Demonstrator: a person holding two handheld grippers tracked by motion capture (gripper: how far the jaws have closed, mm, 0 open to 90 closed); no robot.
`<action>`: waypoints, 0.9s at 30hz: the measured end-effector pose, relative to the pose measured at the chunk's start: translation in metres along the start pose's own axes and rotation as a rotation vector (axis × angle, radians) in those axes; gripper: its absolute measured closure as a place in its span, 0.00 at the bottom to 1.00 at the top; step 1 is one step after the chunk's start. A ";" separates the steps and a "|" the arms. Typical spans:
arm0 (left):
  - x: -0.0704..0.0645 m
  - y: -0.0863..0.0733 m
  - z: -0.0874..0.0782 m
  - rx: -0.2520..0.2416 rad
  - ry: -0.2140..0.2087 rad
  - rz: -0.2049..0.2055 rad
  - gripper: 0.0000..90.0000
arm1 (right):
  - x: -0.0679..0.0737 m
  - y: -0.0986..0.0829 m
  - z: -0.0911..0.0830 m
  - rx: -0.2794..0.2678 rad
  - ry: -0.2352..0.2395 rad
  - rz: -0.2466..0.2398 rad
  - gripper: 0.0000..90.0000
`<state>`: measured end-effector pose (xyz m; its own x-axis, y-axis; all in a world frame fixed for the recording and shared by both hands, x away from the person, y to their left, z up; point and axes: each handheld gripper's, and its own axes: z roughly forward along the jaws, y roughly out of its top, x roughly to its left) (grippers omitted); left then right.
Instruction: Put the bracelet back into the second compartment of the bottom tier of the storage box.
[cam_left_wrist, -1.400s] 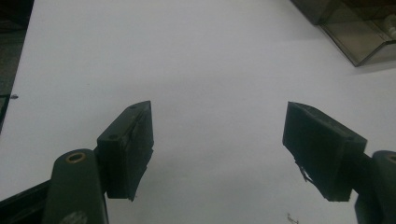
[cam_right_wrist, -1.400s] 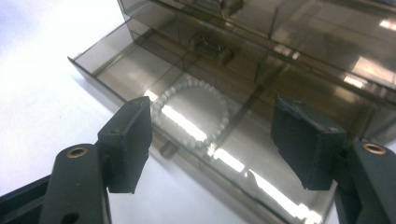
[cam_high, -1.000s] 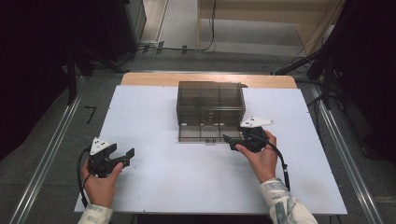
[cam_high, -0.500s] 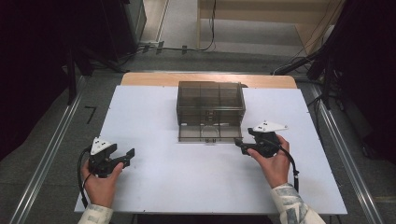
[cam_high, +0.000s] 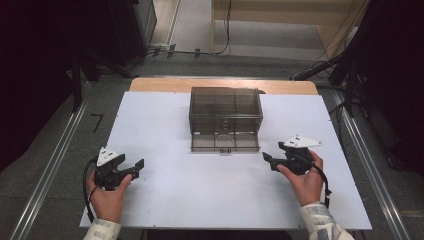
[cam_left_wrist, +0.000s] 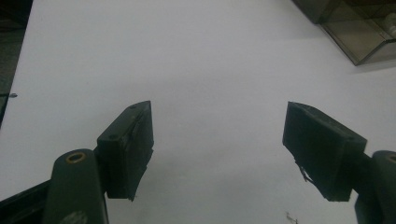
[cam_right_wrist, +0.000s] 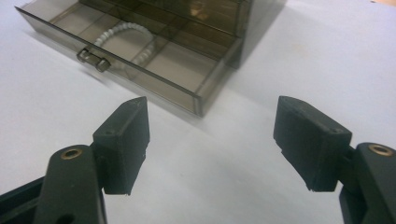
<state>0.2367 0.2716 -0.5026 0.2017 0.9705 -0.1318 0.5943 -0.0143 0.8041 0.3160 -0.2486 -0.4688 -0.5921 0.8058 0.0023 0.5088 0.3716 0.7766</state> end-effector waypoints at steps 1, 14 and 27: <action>0.000 0.000 0.000 0.001 0.000 0.000 0.28 | -0.002 -0.002 -0.002 -0.001 -0.007 0.003 0.28; 0.000 0.000 0.000 0.003 0.002 0.001 0.28 | -0.022 -0.022 -0.018 0.018 -0.057 0.042 0.26; 0.000 0.000 0.000 0.005 0.001 0.001 0.28 | -0.044 -0.044 -0.039 0.023 -0.100 0.090 0.25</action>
<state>0.2366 0.2713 -0.5029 0.2015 0.9707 -0.1306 0.5979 -0.0162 0.8014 0.2953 -0.3179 -0.4787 -0.4787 0.8780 0.0072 0.5721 0.3056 0.7611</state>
